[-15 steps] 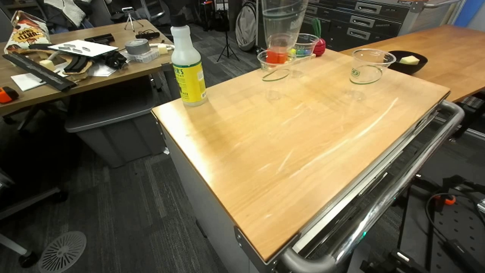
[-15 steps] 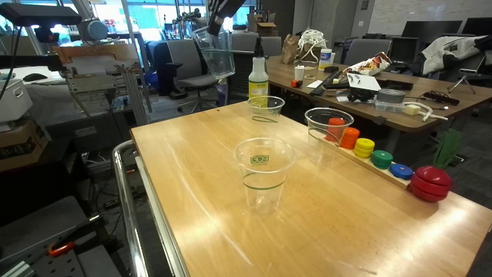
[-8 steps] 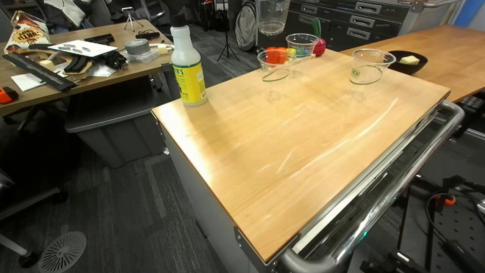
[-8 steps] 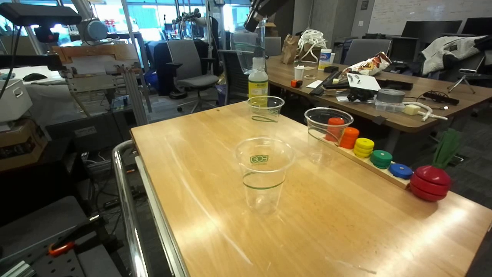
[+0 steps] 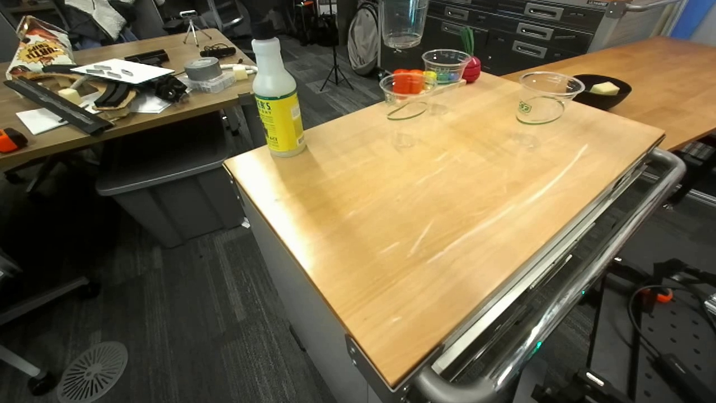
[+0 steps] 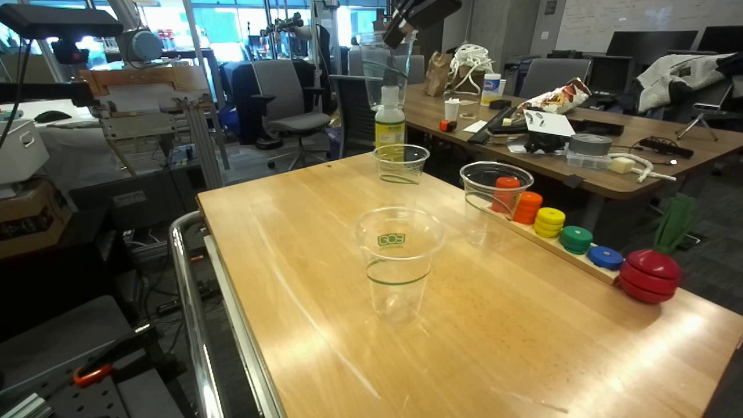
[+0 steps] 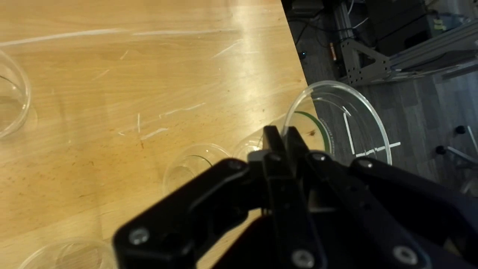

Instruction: Stack the cups together

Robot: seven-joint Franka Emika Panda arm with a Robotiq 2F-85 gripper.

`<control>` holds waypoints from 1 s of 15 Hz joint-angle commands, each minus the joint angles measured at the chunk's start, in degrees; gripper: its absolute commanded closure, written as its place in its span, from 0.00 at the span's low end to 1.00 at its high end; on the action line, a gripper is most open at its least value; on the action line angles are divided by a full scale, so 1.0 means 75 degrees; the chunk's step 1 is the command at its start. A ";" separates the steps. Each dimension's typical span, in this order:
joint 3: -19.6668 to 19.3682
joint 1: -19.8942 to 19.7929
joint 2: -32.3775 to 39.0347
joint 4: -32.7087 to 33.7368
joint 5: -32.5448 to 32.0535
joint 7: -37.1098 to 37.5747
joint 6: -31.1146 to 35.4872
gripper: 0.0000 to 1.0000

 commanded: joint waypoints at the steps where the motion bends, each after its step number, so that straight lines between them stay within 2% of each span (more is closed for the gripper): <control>1: 0.0066 -0.0207 -0.0021 0.0558 0.0123 -0.0023 -0.0742 0.98; 12: -0.0028 -0.0052 -0.0074 -0.0353 -0.0792 -0.0906 0.0021 0.98; 15: 0.0011 -0.0090 -0.0027 -0.0595 -0.0652 -0.1082 0.0466 0.98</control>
